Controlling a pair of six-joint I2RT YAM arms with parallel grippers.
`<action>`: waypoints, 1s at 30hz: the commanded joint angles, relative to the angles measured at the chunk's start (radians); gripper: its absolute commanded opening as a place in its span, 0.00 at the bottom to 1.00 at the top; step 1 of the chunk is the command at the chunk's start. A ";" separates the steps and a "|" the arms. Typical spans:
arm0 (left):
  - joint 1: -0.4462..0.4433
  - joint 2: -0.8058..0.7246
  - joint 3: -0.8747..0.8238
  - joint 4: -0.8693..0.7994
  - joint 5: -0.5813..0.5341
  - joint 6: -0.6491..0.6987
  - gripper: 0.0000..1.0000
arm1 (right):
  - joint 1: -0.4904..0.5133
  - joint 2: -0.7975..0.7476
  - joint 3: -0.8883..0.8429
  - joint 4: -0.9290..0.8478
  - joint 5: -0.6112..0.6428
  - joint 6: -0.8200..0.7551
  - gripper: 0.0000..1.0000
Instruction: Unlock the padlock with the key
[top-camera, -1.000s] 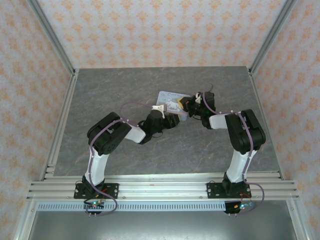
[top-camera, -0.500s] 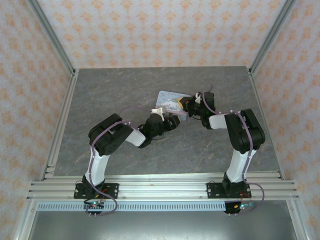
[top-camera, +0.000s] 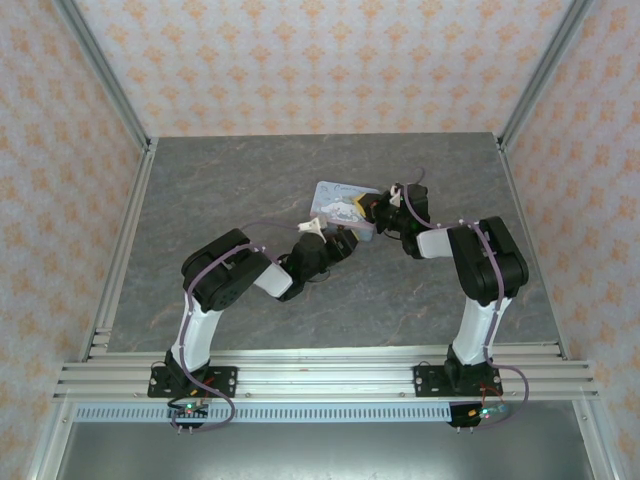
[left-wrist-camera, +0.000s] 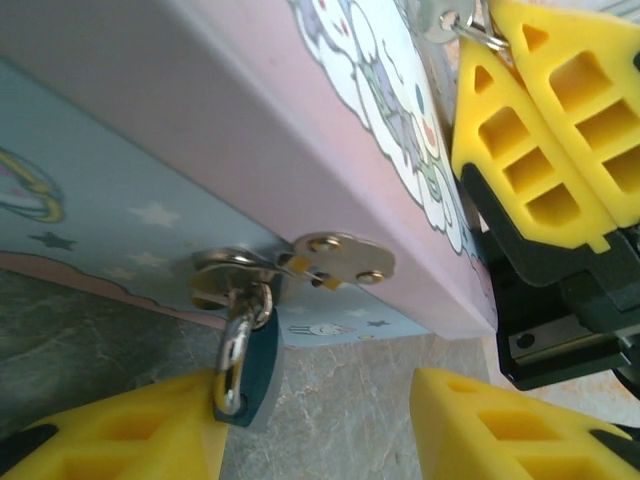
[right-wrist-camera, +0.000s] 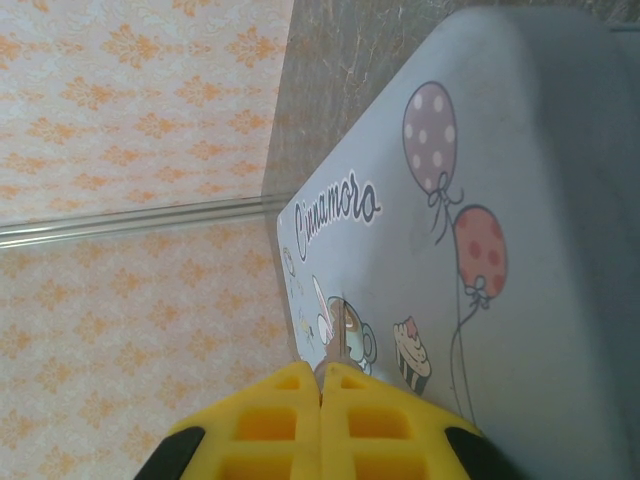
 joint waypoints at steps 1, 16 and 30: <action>-0.005 0.024 -0.011 0.021 -0.081 -0.036 0.49 | 0.009 0.030 -0.015 -0.031 -0.004 0.010 0.00; -0.010 0.040 -0.015 -0.015 -0.096 -0.031 0.36 | 0.010 0.042 -0.014 -0.022 -0.003 0.014 0.00; -0.013 0.034 0.011 -0.143 -0.094 0.038 0.31 | 0.010 0.051 -0.011 -0.015 -0.003 0.021 0.00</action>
